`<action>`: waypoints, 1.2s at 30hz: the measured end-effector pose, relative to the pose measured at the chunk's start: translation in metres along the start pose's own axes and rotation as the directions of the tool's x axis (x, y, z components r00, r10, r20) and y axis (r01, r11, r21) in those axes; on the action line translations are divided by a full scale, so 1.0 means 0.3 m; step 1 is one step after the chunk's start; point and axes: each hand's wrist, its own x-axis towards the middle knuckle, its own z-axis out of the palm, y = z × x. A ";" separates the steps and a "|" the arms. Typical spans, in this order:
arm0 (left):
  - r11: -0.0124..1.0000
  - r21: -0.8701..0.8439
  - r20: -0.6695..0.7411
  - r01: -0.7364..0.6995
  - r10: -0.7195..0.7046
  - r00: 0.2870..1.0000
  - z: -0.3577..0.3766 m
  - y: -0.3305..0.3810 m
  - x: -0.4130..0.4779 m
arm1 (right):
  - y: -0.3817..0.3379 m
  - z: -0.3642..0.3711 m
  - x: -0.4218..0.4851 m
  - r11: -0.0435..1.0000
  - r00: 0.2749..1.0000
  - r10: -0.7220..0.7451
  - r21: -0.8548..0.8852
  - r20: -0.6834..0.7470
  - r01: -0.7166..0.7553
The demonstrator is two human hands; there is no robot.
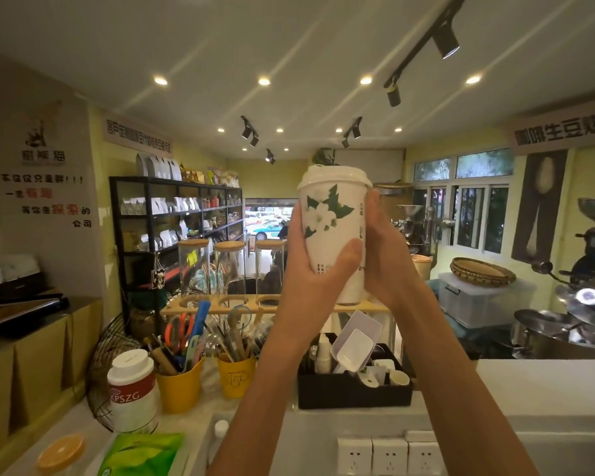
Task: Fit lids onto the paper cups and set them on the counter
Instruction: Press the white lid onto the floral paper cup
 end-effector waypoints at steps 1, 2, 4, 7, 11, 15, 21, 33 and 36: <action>0.994 0.109 -0.067 -0.014 0.021 0.998 0.008 -0.001 0.003 | -0.008 0.006 0.002 0.998 1.000 -0.021 -0.057 0.002 0.021; 0.963 0.270 -0.144 -0.016 0.057 0.988 0.021 -0.003 0.004 | -0.010 0.014 0.007 0.988 0.999 -0.043 -0.147 -0.007 0.042; 0.825 0.566 -0.235 0.008 0.152 0.960 0.050 -0.011 -0.006 | -0.002 0.037 0.012 0.924 0.994 -0.080 -0.379 -0.074 0.046; 0.775 0.630 -0.174 -0.045 0.197 0.965 0.073 -0.034 -0.029 | 0.016 0.063 -0.002 0.813 0.963 -0.219 -0.575 -0.158 0.090; 0.937 0.335 0.051 -0.100 0.088 0.995 0.033 -0.032 -0.028 | -0.001 0.024 0.009 0.897 0.953 -0.219 -0.428 -0.210 0.112; 0.964 -0.216 0.096 0.157 -0.139 0.986 0.003 -0.006 -0.025 | 0.000 -0.020 0.009 0.998 0.982 0.003 -0.058 -0.188 -0.014; 0.930 -0.303 0.108 0.208 -0.183 0.977 0.015 -0.050 -0.038 | 0.032 -0.028 0.010 0.989 0.986 0.083 -0.108 -0.143 -0.099; 0.796 0.588 -0.155 -0.141 0.283 0.947 0.080 -0.143 -0.016 | 0.041 0.024 -0.003 0.824 0.926 -0.345 -0.521 -0.152 0.222; 0.950 0.281 -0.140 -0.135 0.180 0.974 0.052 -0.184 -0.031 | 0.104 -0.003 -0.044 0.761 0.912 -0.403 -0.581 -0.076 0.288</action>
